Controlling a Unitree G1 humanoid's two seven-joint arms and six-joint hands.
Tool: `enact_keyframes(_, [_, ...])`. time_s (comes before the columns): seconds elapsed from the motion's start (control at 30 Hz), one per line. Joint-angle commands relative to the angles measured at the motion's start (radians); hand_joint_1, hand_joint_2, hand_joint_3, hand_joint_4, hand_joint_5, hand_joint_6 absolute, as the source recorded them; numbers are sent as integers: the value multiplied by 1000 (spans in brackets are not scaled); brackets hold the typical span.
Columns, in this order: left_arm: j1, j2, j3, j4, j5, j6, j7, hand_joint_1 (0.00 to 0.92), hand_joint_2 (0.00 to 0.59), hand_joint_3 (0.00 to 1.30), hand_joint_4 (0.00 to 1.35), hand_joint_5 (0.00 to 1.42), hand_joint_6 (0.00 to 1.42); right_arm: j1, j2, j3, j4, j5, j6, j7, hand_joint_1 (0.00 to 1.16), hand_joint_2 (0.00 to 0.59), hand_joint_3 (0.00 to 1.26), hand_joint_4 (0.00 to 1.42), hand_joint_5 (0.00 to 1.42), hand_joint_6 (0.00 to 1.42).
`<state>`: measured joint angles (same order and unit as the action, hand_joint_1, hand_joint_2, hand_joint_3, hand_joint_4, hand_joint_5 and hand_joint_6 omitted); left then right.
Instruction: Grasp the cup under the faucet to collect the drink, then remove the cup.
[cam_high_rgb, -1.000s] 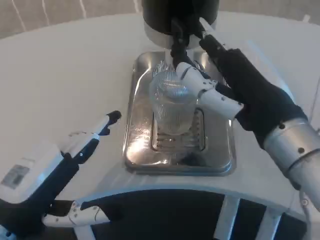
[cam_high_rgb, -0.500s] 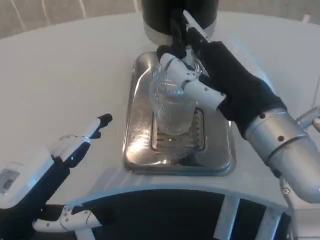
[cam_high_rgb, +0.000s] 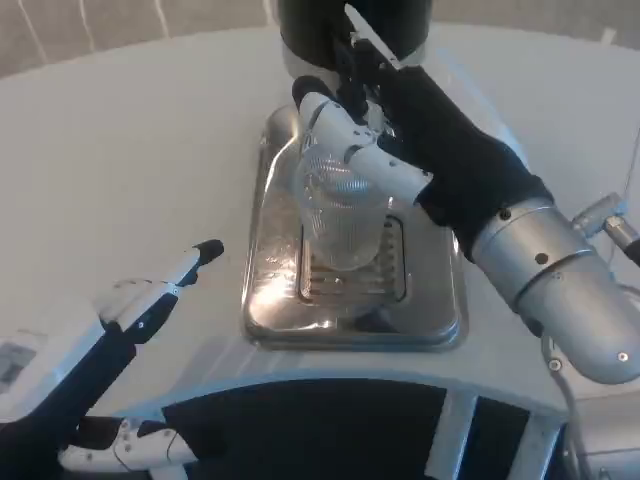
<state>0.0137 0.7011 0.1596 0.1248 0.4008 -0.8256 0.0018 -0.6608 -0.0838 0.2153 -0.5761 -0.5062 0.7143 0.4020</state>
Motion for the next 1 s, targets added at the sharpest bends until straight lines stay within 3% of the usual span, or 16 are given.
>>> enact_keyframes(0.03, [4, 18, 3, -1, -3, -6, -22, 46, 66, 58, 55, 157, 221, -22, -13, 26, 29, 29, 8, 7, 261, 509, 0, 0, 0, 1])
enact_keyframes(0.23, [-15, 14, -5, 17, 1, -5, -29, 46, 64, 64, 55, 157, 221, -42, -39, 43, 44, 36, 10, 16, 256, 504, 0, 0, 0, 1])
enact_keyframes(0.6, [-41, 20, -16, 58, -2, -10, -33, 46, 64, 65, 55, 157, 221, -73, -121, 109, 48, 24, -7, 45, 251, 502, 0, 0, 0, 1])
enact_keyframes(1.0, [-62, 16, -29, 89, 3, -10, -36, 46, 64, 65, 55, 157, 221, -101, -215, 223, 54, -60, -67, 92, 234, 499, 0, 0, 0, 0])
